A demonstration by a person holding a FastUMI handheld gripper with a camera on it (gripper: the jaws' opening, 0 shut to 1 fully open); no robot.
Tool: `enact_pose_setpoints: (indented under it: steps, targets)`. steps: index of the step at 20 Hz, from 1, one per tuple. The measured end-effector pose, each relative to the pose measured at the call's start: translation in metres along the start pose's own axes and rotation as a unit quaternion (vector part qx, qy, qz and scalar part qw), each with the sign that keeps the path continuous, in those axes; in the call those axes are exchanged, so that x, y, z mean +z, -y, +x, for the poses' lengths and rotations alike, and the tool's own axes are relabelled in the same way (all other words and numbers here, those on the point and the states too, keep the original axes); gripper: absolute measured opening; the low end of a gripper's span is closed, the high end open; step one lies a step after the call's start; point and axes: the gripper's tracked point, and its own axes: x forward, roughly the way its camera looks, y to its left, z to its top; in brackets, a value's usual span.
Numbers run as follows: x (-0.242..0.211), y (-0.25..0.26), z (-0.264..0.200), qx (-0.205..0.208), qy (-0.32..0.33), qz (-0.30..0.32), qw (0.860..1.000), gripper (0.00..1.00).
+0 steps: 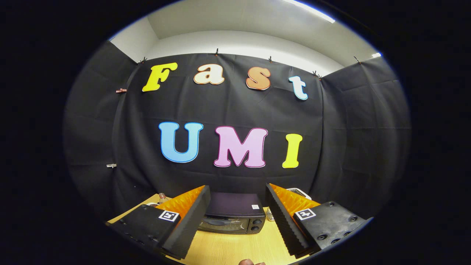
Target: Open the toaster oven, put the food inside, and close the toaster oven door.
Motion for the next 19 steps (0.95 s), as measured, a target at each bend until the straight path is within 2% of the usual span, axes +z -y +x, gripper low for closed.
enact_pose_setpoints:
  steps: [8, 19]
  targets:
    - [-0.009, -0.002, 0.003, 0.010, -0.008, 0.023, 1.000, 0.98]
    - [-0.010, 0.005, 0.010, 0.022, 0.004, 0.014, 1.000, 0.98]
